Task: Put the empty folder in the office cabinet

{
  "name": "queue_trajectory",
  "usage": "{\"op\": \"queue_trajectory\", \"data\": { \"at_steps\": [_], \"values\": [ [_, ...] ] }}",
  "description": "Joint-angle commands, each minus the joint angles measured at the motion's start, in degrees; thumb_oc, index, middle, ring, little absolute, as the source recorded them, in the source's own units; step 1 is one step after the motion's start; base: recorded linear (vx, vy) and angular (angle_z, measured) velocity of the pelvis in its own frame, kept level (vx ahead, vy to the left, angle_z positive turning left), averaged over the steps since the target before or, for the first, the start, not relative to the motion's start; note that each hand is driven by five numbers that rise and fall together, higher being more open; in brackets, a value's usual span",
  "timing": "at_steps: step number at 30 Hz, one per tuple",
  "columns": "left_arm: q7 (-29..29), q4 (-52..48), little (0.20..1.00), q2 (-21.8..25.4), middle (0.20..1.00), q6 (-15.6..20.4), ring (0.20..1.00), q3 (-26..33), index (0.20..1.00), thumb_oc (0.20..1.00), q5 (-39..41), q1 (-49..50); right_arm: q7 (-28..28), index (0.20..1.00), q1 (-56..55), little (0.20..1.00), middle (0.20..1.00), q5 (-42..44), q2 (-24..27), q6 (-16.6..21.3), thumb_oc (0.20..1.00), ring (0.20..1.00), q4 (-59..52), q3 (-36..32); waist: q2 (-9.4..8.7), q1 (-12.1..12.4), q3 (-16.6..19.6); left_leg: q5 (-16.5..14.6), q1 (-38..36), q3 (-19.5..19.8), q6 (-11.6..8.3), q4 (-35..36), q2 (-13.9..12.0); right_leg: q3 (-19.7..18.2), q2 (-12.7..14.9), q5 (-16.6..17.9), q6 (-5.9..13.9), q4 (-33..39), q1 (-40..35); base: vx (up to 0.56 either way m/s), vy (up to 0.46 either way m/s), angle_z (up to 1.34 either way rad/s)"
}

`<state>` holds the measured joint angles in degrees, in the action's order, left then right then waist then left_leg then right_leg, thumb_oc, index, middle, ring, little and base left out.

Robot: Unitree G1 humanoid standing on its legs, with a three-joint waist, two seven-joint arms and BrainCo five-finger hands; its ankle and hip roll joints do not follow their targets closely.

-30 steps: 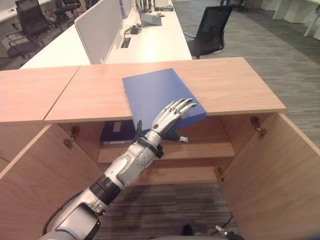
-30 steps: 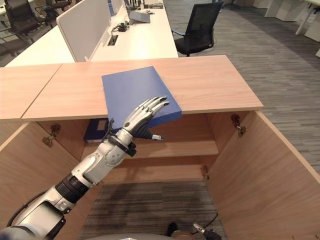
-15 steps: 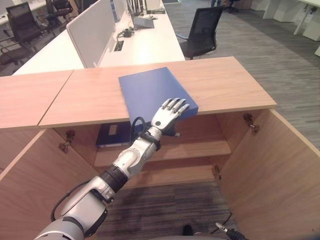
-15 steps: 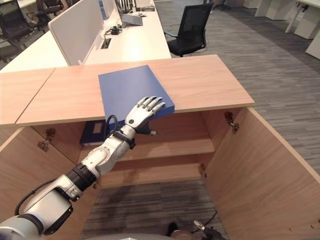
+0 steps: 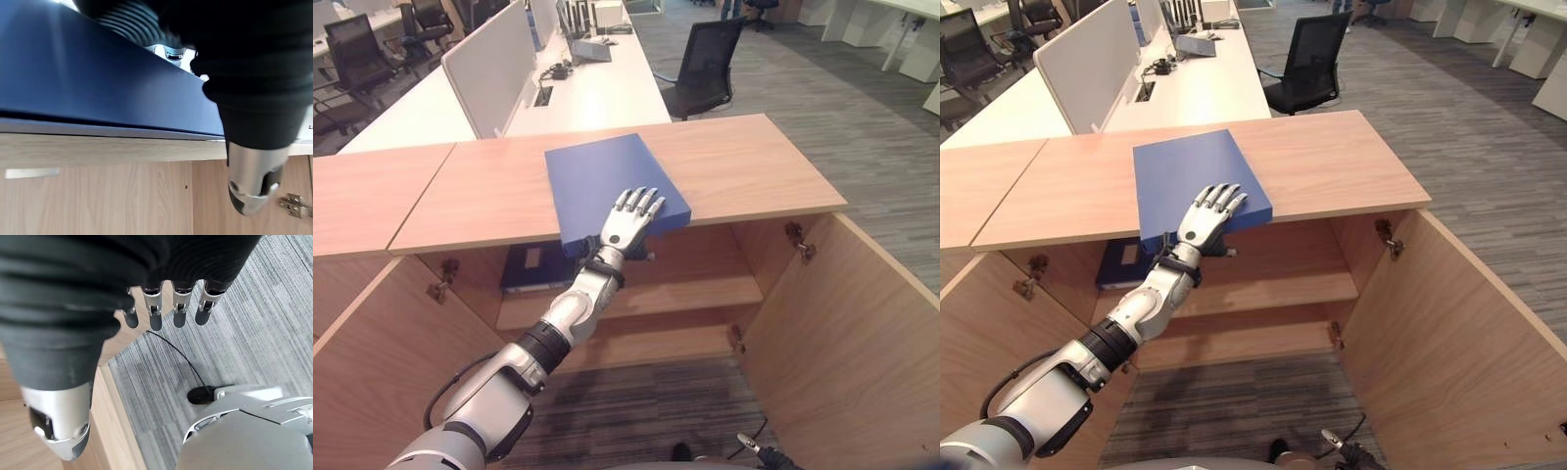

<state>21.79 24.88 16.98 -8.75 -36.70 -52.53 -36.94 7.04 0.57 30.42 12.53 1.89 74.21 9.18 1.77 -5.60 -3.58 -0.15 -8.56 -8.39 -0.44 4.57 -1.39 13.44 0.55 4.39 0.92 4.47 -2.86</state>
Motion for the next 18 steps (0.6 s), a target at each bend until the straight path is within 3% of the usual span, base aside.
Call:
{"op": "queue_trajectory", "data": {
  "at_steps": [1, 2, 3, 4, 5, 6, 8, 9, 10, 11, 13, 18],
  "values": [
    [2.6, 5.5, 1.000, 0.2, 1.000, -1.6, 1.000, 3.9, 1.000, 1.000, -2.1, -8.6, 0.8, 1.000, 1.8, 1.000, 1.000, 2.0, -1.2, 0.6, 1.000, 1.000, 2.5, 1.9, -5.44, 0.6, 0.8, -5.3, 0.0, -1.2, 0.14, 0.4, 1.9, -1.2, 2.0, -5.8, 5.25, 0.5, -5.0, 0.00, 0.000, 0.00],
    [2.6, 6.2, 0.796, 0.2, 0.796, -2.0, 0.796, 4.0, 0.796, 0.796, -2.3, -8.6, 0.8, 1.000, 1.8, 1.000, 1.000, 2.1, -1.2, 0.6, 1.000, 1.000, 2.5, 1.8, -5.46, 0.6, 0.8, -5.3, 0.0, -1.2, 0.13, 0.4, 1.9, -1.2, 2.0, -5.8, 5.24, 0.5, -5.0, 0.00, 0.000, 0.00],
    [1.3, 5.9, 0.454, 1.8, 0.454, -2.5, 0.454, 5.2, 0.454, 0.454, -2.4, -8.6, 1.7, 1.000, 2.1, 1.000, 1.000, 3.4, 0.7, -1.6, 1.000, 1.000, -10.7, 2.9, -5.78, 0.2, 0.9, -5.2, 0.0, -1.4, 0.07, 0.4, 1.8, -1.5, 1.9, -5.7, 5.17, 0.5, -4.9, -0.04, -0.003, -0.01],
    [1.1, 5.6, 0.250, 2.4, 0.250, -3.9, 0.250, 6.1, 0.250, 0.250, -3.5, -8.6, 2.1, 1.000, -1.6, 1.000, 1.000, -0.4, 0.1, 0.3, 1.000, 1.000, -22.8, 6.3, -5.85, 0.0, 0.5, -4.9, 0.1, -1.8, 0.07, 0.4, 1.8, -1.5, 1.9, -5.4, 5.09, 0.5, -4.7, -0.06, 0.003, -0.13],
    [0.4, 6.3, 0.200, 3.0, 0.200, -5.1, 0.200, 7.1, 0.200, 0.200, -4.4, -7.1, 1.9, 1.000, -5.6, 1.000, 1.000, -1.4, 0.3, -0.2, 1.000, 1.000, -30.7, 6.5, -5.96, -0.5, 0.4, -4.7, 0.3, -2.0, 0.04, 0.4, 1.8, -1.6, 2.0, -5.2, 5.05, 0.5, -4.3, -0.04, 0.011, -0.22],
    [-0.1, 7.2, 0.200, 2.9, 0.200, -6.1, 0.200, 7.4, 0.200, 0.200, -4.8, -6.5, 2.0, 1.000, -8.9, 1.000, 1.000, -2.1, 1.3, -1.2, 1.000, 1.000, -38.4, 7.1, -5.90, -0.8, 0.8, -5.3, 0.1, -2.0, -0.04, 0.4, 1.7, -1.8, 1.9, -5.6, 5.17, 0.5, -4.4, -0.01, 0.010, -0.19],
    [0.7, 13.2, 0.200, 0.8, 0.200, -7.0, 0.200, 6.7, 0.200, 0.200, -3.0, -6.5, 0.4, 1.000, -11.0, 1.000, 1.000, -2.2, 1.9, 0.4, 1.000, 1.000, -23.6, 5.9, -5.83, -1.1, 0.6, -5.6, -0.2, -2.1, -0.03, 0.4, 1.8, -1.9, 1.8, -5.7, 5.28, 0.5, -4.7, 0.00, -0.001, 0.01],
    [0.9, 13.5, 0.200, 0.7, 0.200, -7.0, 0.200, 6.7, 0.200, 0.200, -3.0, -6.7, 0.3, 1.000, -10.7, 1.000, 1.000, -2.2, 1.8, 0.6, 1.000, 1.000, -23.3, 5.8, -5.87, -1.1, 0.6, -5.4, 0.0, -2.1, -0.01, 0.4, 1.9, -1.9, 1.9, -5.5, 5.24, 0.5, -4.5, -0.02, -0.027, 0.08],
    [1.0, 20.5, 0.200, -1.2, 0.200, -6.7, 0.200, 5.6, 0.200, 0.200, -1.6, -8.7, 0.0, 1.000, -5.5, 1.000, 1.000, -1.7, 1.7, 0.4, 1.000, 1.000, -12.9, 4.6, -6.04, -1.1, 0.9, -5.2, 0.0, -2.1, -0.02, 0.4, 1.8, -2.0, 1.7, -5.5, 5.22, 0.5, -4.5, -0.01, -0.010, 0.04],
    [4.0, 26.7, 0.200, -3.6, 0.200, -6.1, 0.200, 3.6, 0.200, 0.200, -0.4, -9.1, 1.9, 1.000, -1.7, 1.000, 1.000, -3.0, -3.0, 1.2, 1.000, 1.000, 0.3, 4.9, -5.45, -0.7, 0.6, -5.2, -0.2, -2.0, 0.06, 0.4, 1.9, -1.7, 1.8, -5.6, 5.35, 0.5, -4.8, 0.00, 0.000, 0.00],
    [3.4, 29.1, 0.200, -1.8, 0.200, -7.9, 0.200, 2.6, 0.200, 0.200, -1.8, -6.6, 1.9, 1.000, 1.3, 1.000, 1.000, -1.6, -4.7, 1.3, 1.000, 1.000, -0.9, 5.4, -4.75, -0.2, 0.7, -5.5, -0.6, -1.8, 0.22, 0.4, 2.0, -1.6, 1.8, -5.6, 5.33, 0.5, -5.1, 0.02, 0.037, -0.05],
    [3.1, 33.5, 0.200, -2.0, 0.200, -8.2, 0.200, 0.7, 0.200, 0.200, -3.8, -5.2, 1.3, 1.000, -1.2, 1.000, 1.000, 0.0, -5.8, 2.2, 1.000, 1.000, 1.1, 6.1, -4.47, -0.3, 0.6, -5.7, -1.2, -2.4, 0.02, 0.4, 1.9, -1.7, 1.8, -5.8, 5.33, 0.5, -5.4, 0.00, 0.018, -0.02]
  ]
}}
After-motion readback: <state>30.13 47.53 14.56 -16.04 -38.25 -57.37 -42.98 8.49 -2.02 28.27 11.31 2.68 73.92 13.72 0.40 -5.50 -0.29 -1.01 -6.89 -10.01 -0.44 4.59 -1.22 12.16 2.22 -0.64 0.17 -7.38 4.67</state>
